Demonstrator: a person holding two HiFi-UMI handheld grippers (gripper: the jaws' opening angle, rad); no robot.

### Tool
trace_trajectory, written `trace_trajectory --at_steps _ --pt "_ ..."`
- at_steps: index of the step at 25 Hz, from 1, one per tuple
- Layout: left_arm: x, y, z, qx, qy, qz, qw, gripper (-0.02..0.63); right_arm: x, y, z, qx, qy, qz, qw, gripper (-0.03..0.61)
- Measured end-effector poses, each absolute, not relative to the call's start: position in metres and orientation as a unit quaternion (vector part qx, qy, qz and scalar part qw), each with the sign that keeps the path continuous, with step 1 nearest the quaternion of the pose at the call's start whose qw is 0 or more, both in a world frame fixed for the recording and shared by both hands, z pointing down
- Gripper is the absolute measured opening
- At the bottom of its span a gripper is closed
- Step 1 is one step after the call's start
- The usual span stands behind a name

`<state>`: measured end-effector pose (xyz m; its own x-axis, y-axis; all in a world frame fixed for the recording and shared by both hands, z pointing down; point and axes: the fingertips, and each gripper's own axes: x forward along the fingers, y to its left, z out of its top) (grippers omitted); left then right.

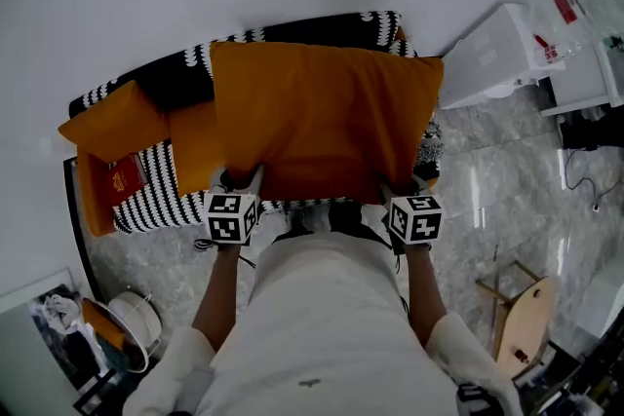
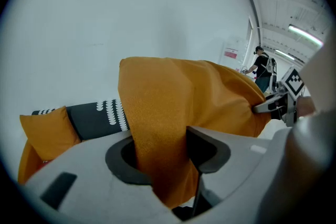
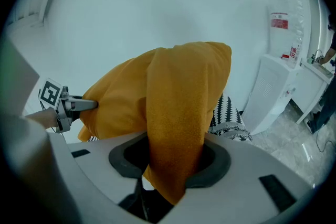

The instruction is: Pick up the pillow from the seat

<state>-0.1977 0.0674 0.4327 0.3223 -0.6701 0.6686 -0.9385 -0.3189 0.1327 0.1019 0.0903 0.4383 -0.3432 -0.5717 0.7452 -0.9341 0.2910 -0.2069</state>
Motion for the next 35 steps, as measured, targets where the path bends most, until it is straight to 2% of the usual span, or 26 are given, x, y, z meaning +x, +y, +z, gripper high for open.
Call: trace_trajectory --at_steps 16,35 --pt "-0.245 0.12 0.408 0.807 -0.497 0.222 0.231 0.199 0.053 0.167 0.404 0.551 -0.74 0.287 0.257 0.169" --pt "-0.247 0.118 0.367 0.838 -0.474 0.191 0.193 0.199 0.047 0.19 0.36 0.597 -0.733 0.238 0.224 0.167"
